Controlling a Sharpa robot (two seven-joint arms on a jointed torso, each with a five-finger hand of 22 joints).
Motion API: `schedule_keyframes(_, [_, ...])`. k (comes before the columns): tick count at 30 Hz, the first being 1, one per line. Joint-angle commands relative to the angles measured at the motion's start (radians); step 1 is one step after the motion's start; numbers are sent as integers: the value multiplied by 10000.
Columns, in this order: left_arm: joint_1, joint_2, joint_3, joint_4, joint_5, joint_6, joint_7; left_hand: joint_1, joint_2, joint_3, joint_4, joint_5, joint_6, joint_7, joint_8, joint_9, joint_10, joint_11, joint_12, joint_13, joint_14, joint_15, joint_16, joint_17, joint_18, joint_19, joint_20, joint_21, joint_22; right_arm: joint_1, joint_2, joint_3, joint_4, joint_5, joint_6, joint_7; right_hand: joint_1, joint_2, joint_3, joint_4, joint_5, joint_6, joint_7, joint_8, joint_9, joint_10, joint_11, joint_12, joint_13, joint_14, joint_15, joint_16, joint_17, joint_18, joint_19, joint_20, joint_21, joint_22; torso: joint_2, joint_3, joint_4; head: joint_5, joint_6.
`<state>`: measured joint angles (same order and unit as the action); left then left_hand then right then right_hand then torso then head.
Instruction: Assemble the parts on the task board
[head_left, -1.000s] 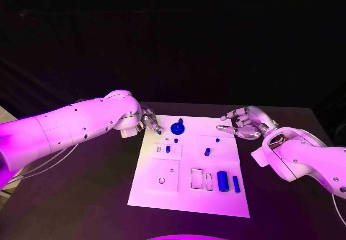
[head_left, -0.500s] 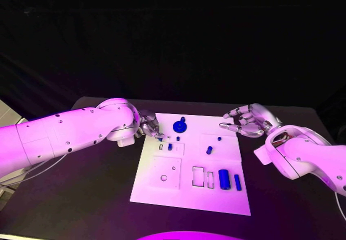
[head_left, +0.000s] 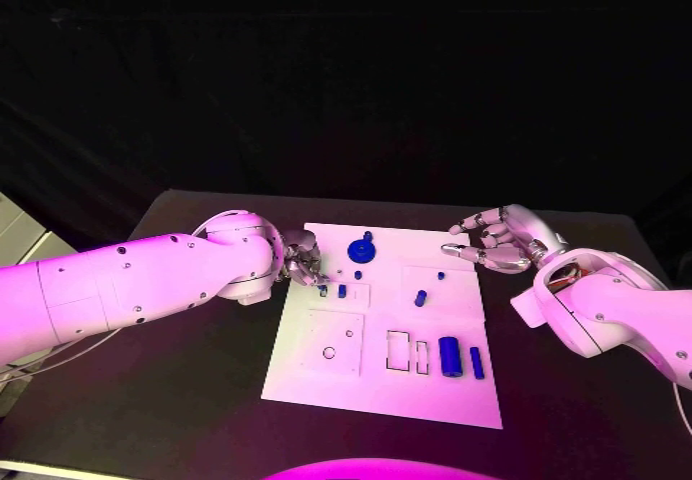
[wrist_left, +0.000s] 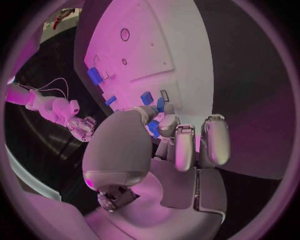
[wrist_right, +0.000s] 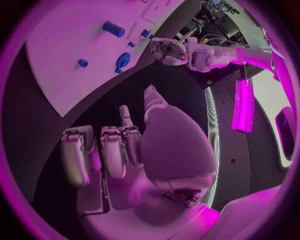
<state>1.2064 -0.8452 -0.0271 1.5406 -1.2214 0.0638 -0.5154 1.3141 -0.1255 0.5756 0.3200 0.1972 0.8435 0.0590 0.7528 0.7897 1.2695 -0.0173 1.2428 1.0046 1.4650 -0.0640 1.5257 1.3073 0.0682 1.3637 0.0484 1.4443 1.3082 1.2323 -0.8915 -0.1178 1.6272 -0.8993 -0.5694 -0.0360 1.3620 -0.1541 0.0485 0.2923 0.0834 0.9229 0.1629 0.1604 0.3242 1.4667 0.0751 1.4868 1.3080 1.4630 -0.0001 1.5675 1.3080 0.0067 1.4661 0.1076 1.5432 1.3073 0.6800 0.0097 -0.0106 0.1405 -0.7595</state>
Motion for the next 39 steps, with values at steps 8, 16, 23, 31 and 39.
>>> schedule_keyframes(8, [-180,103,-31,39,-539,-90,107,-45,-78,1169,-1199,64,134,-90,29,793,96,-18,51,10,811,-73,38,1762,-61,87,1,52,60,-10,-19,0,16,-177,54,102,-74,19,-54,-1,31,-41,-16,13,-14,337,41,-19,1940,1043,67,-20,2486,9,898,32,-21,2464,5,11,-11,-6,-58])
schedule_keyframes(16, [-228,135,-35,5,-558,4,105,-55,-88,1183,-1202,61,135,-90,29,796,92,-19,43,-4,812,-73,39,1764,-58,76,0,45,45,-11,-24,0,20,-182,68,95,-74,19,-54,-1,31,-41,-16,13,-14,337,41,-19,1940,1043,67,-20,2486,9,898,32,-21,2464,-1,13,-10,-4,-62])
schedule_keyframes(23, [-236,144,-36,-19,-575,102,108,-72,-103,1203,-1204,57,137,-92,29,801,88,-19,33,-21,817,-73,47,1782,-57,73,0,43,42,-11,-25,0,20,-183,77,95,-74,19,-54,-1,31,-41,-16,13,-14,337,41,-19,1940,1043,67,-20,2486,9,898,32,-21,2464,-3,11,-8,0,-60])
schedule_keyframes(31, [-239,131,-36,-43,-688,250,85,-90,-159,1263,-1240,56,142,-98,28,811,95,-24,30,-31,820,-74,51,1790,-56,67,0,39,36,-11,-28,0,23,-183,79,97,-74,19,-54,-1,31,-41,-16,13,-14,337,41,-19,1940,1043,67,-20,2486,9,898,32,-21,2464,2,7,-14,2,-57])
schedule_keyframes(39, [-239,100,-36,-25,-733,388,49,-95,-185,1305,-1264,59,147,-101,27,817,100,-28,29,-35,821,-76,51,1791,-58,71,0,41,42,-12,-32,0,20,-184,84,95,-74,19,-54,-1,31,-41,-16,13,-14,337,41,-19,1940,1043,67,-20,2486,9,898,32,-21,2464,1,4,-4,-1,-81])
